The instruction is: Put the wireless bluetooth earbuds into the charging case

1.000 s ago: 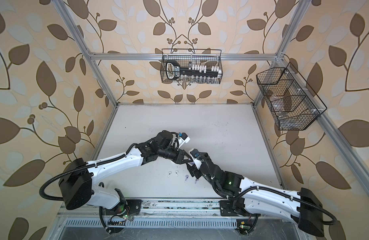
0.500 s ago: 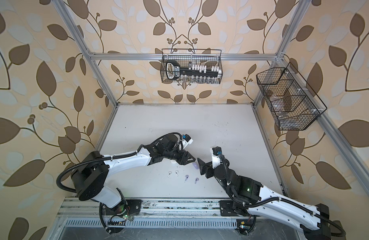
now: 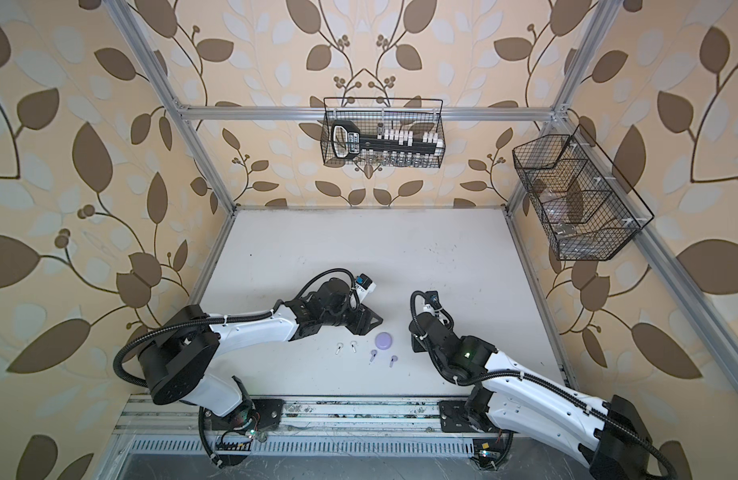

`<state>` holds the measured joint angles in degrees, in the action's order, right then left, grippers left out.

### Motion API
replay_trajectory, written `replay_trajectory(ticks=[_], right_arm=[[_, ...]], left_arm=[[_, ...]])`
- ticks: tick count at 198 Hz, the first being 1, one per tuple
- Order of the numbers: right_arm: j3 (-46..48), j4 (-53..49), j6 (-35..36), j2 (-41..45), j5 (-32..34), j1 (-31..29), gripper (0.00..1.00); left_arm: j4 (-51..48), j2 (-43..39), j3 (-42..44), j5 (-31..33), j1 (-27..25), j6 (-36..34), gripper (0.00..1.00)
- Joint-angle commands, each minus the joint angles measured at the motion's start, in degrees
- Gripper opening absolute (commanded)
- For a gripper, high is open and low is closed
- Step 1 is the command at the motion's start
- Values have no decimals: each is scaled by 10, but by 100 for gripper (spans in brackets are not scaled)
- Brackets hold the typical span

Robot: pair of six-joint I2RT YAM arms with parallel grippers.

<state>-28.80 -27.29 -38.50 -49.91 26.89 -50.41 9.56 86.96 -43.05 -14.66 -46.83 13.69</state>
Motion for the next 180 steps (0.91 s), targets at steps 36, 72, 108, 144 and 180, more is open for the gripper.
replay_trajectory(ticks=[36,72,108,144,180], right_arm=[[-43,49,15,-102,-57,-51,50],[-47,80,6,-159,-74,-86,45],[-52,106,-2,-196,-74,-107,40],[-62,123,-7,-232,-82,-106,37],[-73,127,-10,-269,-91,-97,41]], left_arm=[[28,-93,50,124,1,8,71],[58,-117,82,202,1,18,73],[86,-125,105,235,1,19,75],[107,-111,120,232,1,16,76],[123,-104,131,231,1,15,76]])
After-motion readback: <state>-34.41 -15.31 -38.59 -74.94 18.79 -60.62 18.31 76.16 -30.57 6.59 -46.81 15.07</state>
